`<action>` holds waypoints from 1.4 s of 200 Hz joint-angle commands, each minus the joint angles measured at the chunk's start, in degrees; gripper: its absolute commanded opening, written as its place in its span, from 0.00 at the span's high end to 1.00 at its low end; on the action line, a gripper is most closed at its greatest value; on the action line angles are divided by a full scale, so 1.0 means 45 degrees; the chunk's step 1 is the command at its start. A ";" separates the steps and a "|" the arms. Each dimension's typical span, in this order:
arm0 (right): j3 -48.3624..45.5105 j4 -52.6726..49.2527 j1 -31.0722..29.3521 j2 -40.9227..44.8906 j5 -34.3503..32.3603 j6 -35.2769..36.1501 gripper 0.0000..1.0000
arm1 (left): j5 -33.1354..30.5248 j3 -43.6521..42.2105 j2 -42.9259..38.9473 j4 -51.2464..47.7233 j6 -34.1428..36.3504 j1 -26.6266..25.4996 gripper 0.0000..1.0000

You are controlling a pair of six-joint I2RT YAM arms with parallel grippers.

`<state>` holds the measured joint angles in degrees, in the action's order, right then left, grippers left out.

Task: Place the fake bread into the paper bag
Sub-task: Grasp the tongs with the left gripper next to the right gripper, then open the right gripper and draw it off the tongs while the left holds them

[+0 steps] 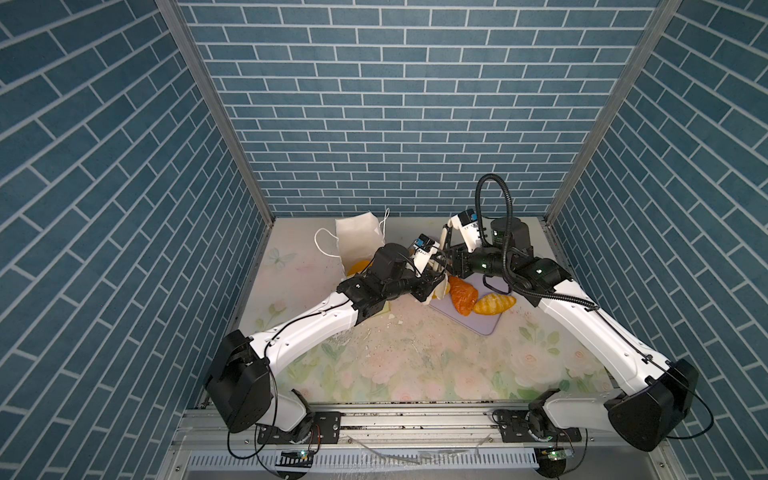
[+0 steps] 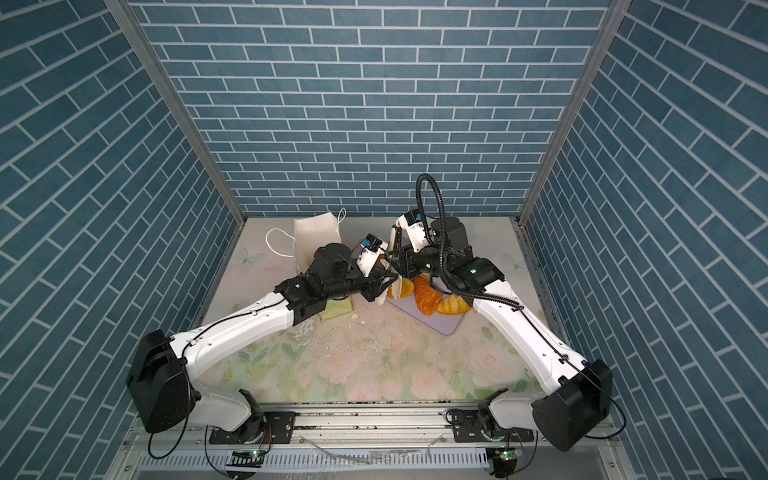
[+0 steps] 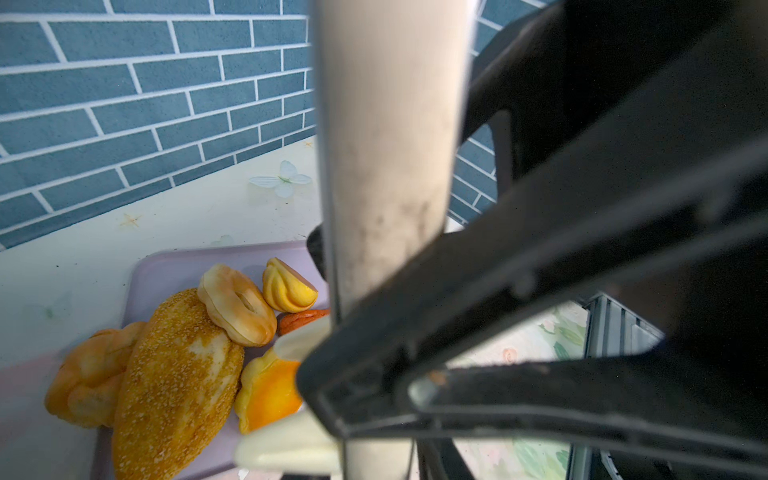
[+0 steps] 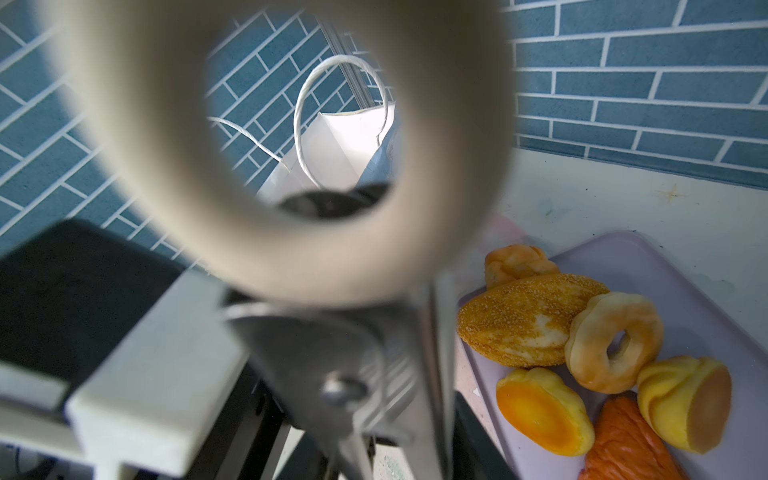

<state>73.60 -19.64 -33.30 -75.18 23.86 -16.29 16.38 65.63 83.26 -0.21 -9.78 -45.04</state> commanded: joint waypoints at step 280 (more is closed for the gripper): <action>0.4761 -0.8780 0.1472 -0.1412 0.0777 0.1618 0.23 | -0.3445 0.1228 0.0423 -0.3609 0.5773 -0.0343 0.88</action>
<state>92.05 -51.11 -27.64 -79.90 29.85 -12.80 2.52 71.96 86.21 -18.20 13.28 -45.91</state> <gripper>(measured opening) 0.771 0.244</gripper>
